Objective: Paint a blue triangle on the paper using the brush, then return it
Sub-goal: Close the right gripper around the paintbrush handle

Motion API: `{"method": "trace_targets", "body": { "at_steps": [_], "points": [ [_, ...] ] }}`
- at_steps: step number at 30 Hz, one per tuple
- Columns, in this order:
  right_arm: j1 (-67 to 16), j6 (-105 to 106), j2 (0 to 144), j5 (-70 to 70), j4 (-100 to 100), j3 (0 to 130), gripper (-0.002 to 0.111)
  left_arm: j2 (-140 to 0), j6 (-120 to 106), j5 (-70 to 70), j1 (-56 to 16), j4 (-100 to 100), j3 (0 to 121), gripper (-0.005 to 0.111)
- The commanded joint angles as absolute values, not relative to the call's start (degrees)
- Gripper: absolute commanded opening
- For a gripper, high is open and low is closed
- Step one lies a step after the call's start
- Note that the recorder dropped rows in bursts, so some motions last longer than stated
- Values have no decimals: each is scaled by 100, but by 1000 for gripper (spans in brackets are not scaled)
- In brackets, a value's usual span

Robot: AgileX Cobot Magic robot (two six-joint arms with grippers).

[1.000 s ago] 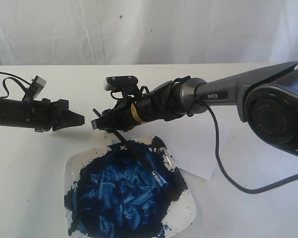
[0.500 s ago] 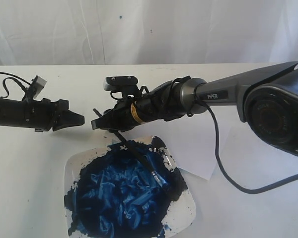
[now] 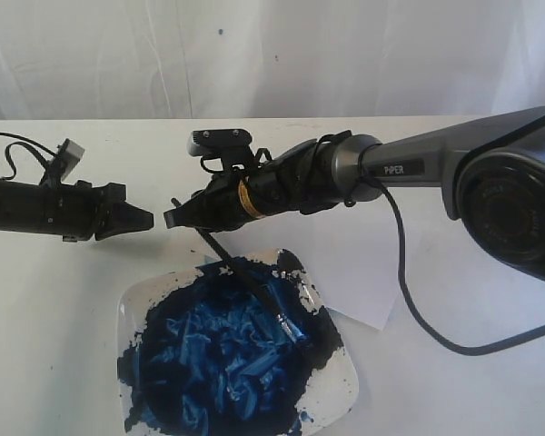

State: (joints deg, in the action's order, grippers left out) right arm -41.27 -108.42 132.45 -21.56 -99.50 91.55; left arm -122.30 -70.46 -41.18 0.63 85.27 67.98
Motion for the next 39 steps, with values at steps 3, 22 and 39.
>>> {"method": "trace_targets", "body": {
  "at_steps": [3, 22, 39],
  "points": [
    [-4126, -10818, 13170, -2230, -9995, 9194, 20, -12242, -7075, -4199, 58, 8609, 6812, 0],
    [-4126, -10819, 13170, -2417, -9995, 9194, 34, -12242, -7085, -4199, 58, 8609, 6812, 0],
    [-4126, -10819, 13306, -2469, -9995, 9194, 32, -12242, -7084, -4189, 58, 8609, 6812, 0]
  ]
}}
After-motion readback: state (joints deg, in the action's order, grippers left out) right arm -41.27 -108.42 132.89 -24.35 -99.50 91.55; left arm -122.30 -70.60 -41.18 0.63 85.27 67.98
